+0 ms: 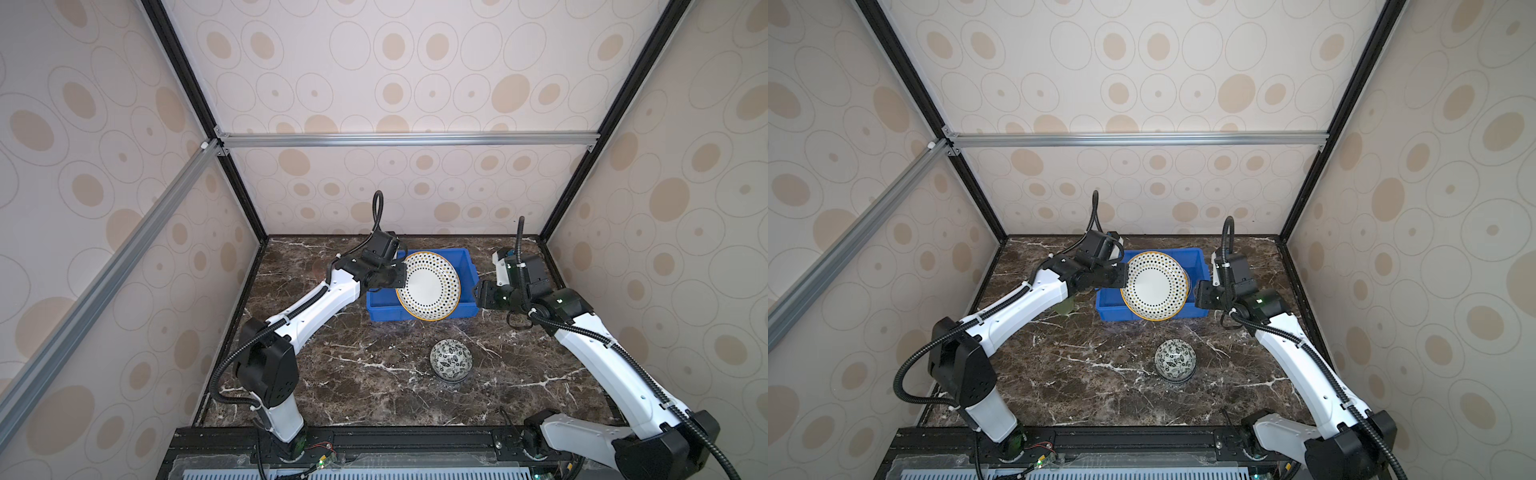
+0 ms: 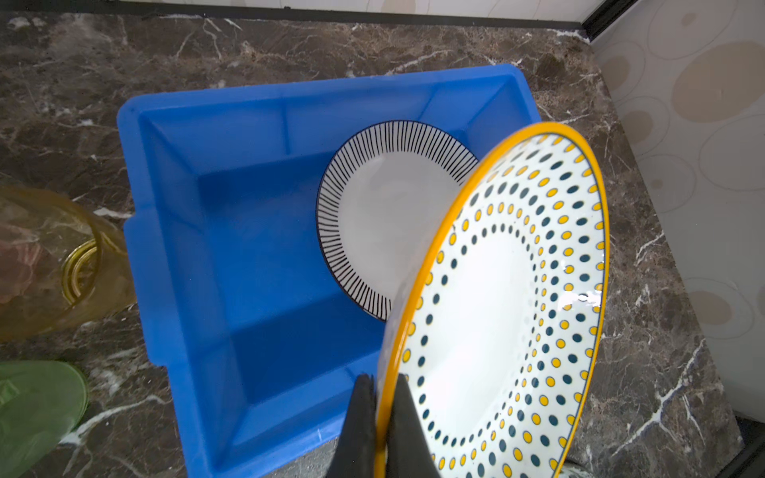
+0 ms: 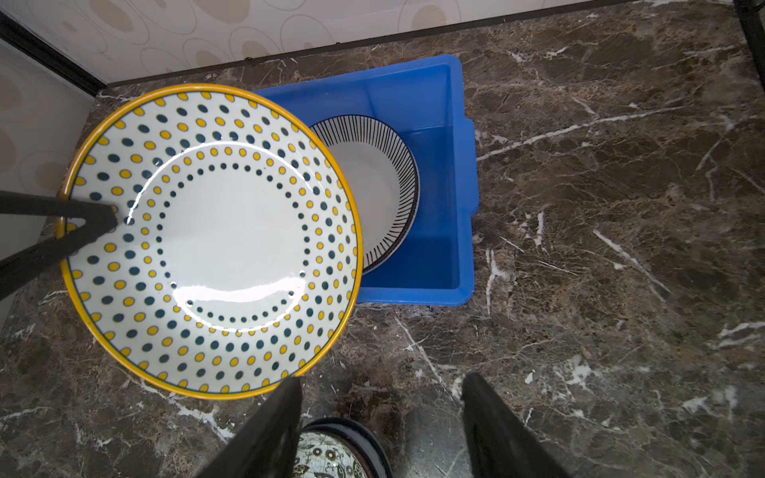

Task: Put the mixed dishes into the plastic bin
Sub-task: 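Lower the dotted plate into the bin against the striped plate with the left gripper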

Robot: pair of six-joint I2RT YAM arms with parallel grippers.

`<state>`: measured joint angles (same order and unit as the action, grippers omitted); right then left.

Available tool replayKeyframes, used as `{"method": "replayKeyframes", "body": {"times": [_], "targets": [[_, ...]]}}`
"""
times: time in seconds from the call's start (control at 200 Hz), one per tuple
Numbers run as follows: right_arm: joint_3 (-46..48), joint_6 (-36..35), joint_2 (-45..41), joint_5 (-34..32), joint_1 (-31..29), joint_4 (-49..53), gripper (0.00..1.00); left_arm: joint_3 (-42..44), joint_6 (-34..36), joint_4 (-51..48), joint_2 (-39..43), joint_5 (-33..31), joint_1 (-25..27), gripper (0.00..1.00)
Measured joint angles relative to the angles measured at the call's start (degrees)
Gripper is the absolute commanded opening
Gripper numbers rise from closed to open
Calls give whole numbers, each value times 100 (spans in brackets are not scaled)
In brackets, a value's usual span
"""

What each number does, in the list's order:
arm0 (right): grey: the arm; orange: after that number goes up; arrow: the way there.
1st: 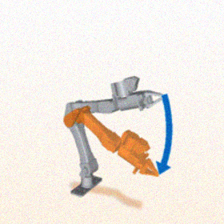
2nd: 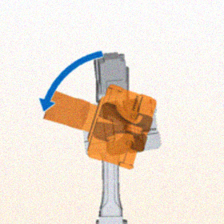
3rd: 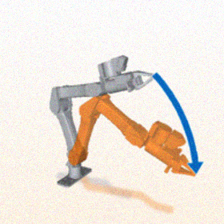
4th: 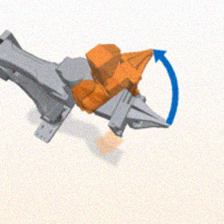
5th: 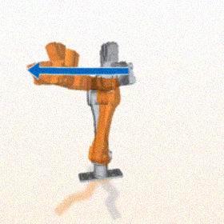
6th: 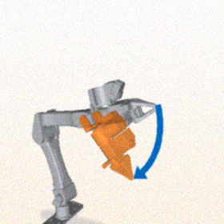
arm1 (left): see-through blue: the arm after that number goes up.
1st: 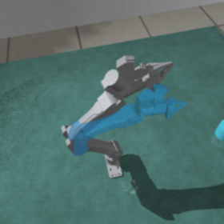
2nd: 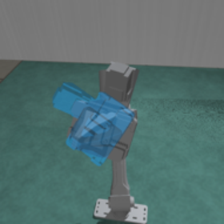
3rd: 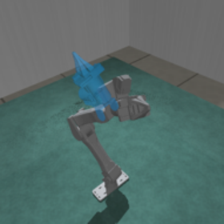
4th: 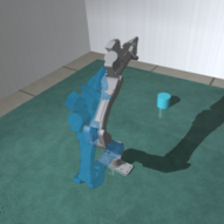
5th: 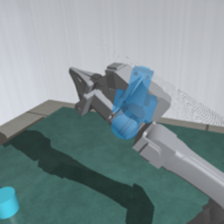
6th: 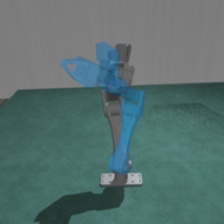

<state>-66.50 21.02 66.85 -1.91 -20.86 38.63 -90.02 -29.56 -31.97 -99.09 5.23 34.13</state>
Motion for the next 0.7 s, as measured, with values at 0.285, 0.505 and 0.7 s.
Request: {"method": "replayKeyframes", "body": {"times": [0.285, 0.505, 0.7], "targets": [[0, -55, 4, 4, 39, -2, 65, -348, 7, 260, -516, 90, -166, 0], [0, -79, 55, 22, 68, 0, 65, -494, -20, 452, -876, 184, -284, 0], [0, -79, 96, 46, 76, -4, 65, -562, -94, 610, -1106, 251, -369, 0]]}}
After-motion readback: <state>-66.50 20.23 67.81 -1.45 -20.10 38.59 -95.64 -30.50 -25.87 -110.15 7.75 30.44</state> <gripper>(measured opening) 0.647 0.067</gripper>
